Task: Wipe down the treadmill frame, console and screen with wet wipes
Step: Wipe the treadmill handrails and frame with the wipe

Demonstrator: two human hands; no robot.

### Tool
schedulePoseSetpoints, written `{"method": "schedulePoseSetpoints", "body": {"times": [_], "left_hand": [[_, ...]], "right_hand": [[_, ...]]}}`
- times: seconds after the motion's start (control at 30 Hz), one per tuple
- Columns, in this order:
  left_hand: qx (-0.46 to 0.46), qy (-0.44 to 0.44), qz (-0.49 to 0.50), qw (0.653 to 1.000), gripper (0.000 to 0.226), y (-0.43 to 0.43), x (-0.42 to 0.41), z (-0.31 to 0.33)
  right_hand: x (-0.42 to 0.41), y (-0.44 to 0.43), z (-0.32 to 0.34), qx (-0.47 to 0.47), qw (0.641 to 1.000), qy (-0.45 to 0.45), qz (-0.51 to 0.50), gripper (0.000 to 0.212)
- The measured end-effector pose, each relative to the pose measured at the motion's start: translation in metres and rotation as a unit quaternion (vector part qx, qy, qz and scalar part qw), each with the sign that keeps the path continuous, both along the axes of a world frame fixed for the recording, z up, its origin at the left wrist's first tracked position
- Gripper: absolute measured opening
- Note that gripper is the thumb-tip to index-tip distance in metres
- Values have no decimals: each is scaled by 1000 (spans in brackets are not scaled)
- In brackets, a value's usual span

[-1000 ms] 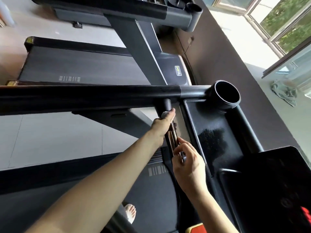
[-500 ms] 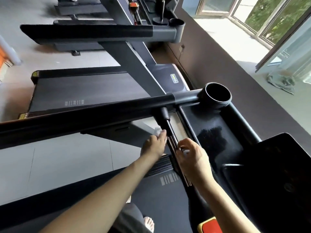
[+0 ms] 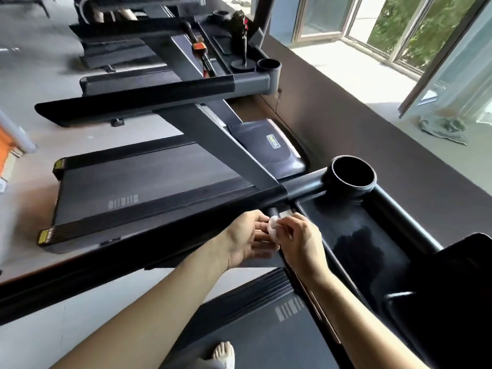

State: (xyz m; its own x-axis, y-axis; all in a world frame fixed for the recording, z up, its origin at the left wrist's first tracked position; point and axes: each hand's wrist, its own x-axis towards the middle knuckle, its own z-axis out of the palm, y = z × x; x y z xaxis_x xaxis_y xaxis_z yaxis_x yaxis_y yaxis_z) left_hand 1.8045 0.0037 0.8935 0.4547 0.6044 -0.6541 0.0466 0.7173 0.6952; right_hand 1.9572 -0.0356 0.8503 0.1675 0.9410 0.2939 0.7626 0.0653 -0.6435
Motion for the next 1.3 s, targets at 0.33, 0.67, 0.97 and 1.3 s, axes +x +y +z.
{"method": "schedulePoseSetpoints", "body": {"times": [0.33, 0.67, 0.97, 1.3], "left_hand": [[28, 123, 66, 990, 23, 9, 4, -36], [-12, 76, 101, 992, 23, 18, 13, -54], [25, 86, 101, 991, 39, 17, 16, -66], [24, 58, 84, 995, 35, 21, 10, -73]], "right_hand": [[-23, 20, -21, 16, 989, -138, -56, 6], [-5, 47, -4, -28, 998, -40, -32, 3], [4, 37, -4, -57, 996, -74, -5, 7], [15, 16, -4, -32, 995, -73, 58, 21]]}}
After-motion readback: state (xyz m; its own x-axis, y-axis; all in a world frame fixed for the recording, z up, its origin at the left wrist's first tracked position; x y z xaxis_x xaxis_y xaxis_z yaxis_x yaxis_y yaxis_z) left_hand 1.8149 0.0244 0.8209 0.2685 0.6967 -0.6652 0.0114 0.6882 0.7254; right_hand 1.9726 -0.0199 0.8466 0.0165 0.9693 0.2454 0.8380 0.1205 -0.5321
